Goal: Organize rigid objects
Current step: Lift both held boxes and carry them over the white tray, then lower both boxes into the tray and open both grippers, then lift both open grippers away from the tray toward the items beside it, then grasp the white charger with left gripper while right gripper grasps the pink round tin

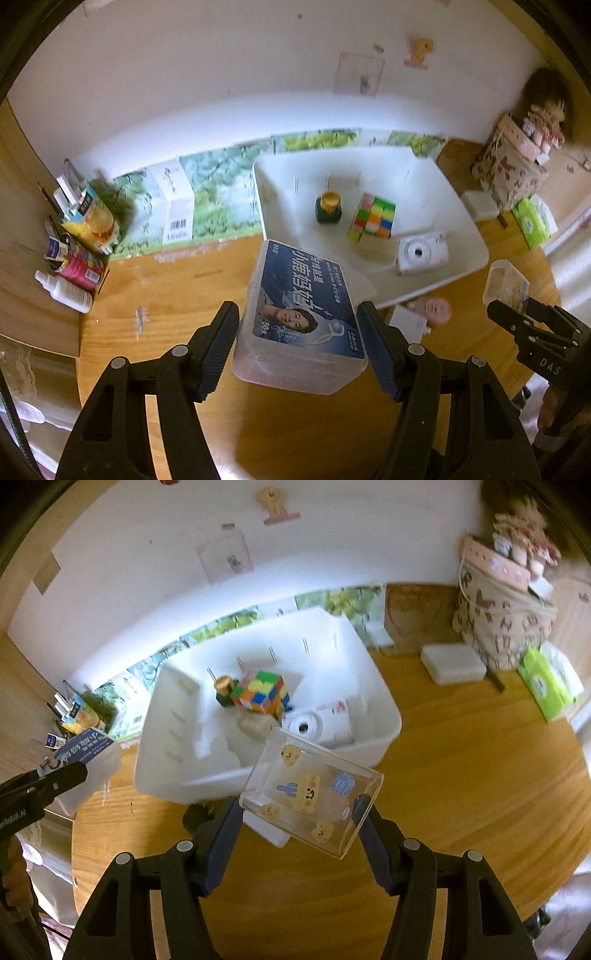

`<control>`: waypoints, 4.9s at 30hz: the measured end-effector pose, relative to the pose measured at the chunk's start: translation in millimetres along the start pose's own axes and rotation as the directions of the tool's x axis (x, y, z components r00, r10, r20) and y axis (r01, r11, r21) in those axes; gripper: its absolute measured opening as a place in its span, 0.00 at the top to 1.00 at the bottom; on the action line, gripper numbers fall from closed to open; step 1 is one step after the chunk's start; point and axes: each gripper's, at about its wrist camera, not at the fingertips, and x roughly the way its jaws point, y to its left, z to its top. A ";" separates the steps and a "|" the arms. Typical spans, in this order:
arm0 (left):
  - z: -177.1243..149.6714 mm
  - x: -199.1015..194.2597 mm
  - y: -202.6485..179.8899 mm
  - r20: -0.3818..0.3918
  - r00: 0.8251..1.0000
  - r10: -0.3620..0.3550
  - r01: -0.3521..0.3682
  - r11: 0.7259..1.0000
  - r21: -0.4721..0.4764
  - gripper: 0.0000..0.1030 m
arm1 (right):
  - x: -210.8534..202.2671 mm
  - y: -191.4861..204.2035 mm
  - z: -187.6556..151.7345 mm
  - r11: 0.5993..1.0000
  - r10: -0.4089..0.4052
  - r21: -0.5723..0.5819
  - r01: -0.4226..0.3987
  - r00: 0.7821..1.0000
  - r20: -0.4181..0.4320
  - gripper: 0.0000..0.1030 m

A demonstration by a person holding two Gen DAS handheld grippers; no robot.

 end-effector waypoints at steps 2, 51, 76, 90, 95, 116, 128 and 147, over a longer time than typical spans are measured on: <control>4.3 -1.8 -1.6 0.020 1.000 -0.002 0.003 1.000 -0.009 0.32 | -2.3 -0.8 6.1 1.000 0.001 -0.017 -0.001 1.000 0.020 0.39; 37.2 45.5 -29.3 0.269 0.963 0.002 0.061 0.973 -0.225 0.25 | 56.6 -23.9 56.3 0.936 0.266 -0.292 -0.195 0.937 0.225 0.28; -21.6 -15.7 -2.4 0.292 0.956 -0.019 0.090 0.969 -0.231 0.22 | -43.1 -1.4 12.2 0.948 0.147 -0.317 0.019 0.858 0.492 0.23; -71.0 -16.6 4.8 0.193 0.979 -0.069 0.115 0.964 -0.238 0.22 | -53.5 5.0 -47.0 0.958 0.135 -0.287 0.000 0.884 0.448 0.23; -85.9 -5.7 8.3 0.129 0.985 -0.117 0.149 0.949 -0.278 0.22 | -47.6 14.5 -70.3 0.954 0.128 -0.301 0.001 0.905 0.406 0.23; -104.0 42.0 -16.3 -0.094 0.985 -0.143 0.099 0.926 -0.365 0.22 | -9.1 -5.1 -89.7 0.929 0.066 -0.367 0.035 0.963 0.261 0.23; -93.0 69.0 -63.0 -0.196 0.978 -0.077 -0.007 0.919 -0.395 0.22 | 23.2 -33.3 -73.5 0.849 0.124 -0.528 -0.018 0.978 0.166 0.23; -60.5 114.0 -121.4 -0.262 0.965 0.024 -0.130 0.910 -0.394 0.22 | 82.2 -70.7 -48.3 0.755 0.285 -0.619 -0.217 0.958 0.012 0.23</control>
